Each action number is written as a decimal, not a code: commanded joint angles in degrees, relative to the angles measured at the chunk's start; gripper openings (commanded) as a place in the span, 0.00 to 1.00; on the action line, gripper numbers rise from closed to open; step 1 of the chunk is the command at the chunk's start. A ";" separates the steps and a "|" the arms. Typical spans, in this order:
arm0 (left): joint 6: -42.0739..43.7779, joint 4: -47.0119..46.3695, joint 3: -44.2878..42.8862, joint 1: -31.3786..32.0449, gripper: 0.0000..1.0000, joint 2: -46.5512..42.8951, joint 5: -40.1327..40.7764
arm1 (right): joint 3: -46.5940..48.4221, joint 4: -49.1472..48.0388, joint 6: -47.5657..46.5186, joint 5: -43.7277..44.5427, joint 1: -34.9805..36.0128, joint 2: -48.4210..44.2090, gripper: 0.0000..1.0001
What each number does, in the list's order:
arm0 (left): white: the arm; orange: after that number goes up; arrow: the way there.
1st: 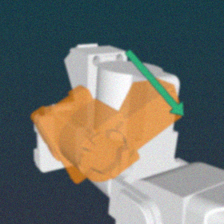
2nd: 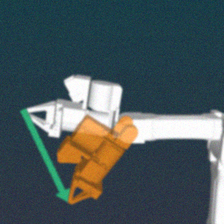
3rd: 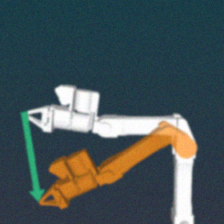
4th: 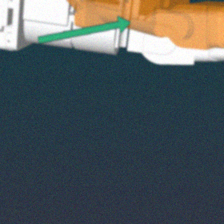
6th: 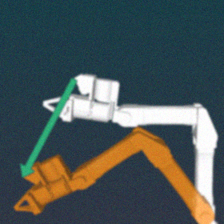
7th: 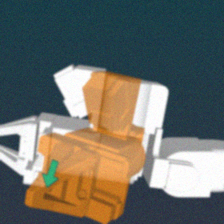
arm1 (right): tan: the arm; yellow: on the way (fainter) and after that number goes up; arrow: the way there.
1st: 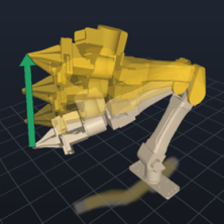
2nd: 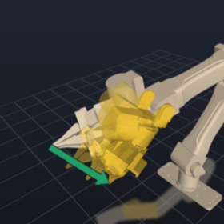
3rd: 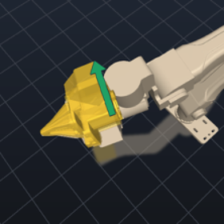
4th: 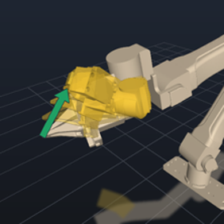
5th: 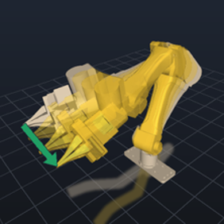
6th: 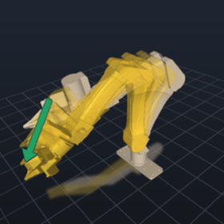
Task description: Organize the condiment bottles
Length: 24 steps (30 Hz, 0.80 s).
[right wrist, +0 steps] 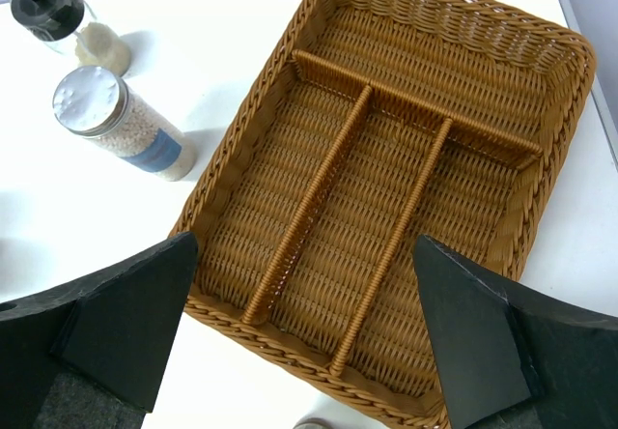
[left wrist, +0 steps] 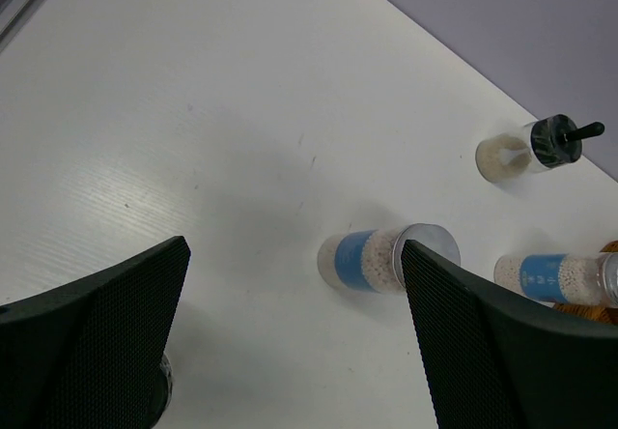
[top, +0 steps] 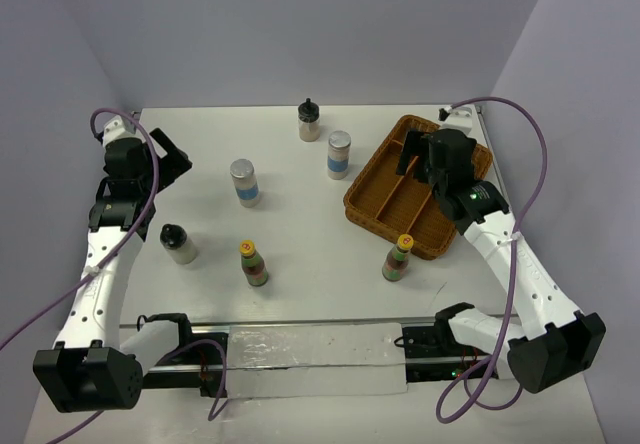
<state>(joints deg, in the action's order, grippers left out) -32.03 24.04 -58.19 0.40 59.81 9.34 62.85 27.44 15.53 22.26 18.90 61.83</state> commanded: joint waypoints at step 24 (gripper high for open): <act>0.22 -4.31 0.89 0.30 0.99 0.39 -5.64 | -5.19 16.84 -0.06 -8.83 6.17 -18.18 1.00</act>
<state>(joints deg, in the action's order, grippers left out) -31.91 22.84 -57.56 0.42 59.79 5.32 58.99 38.93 15.55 12.05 21.71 44.96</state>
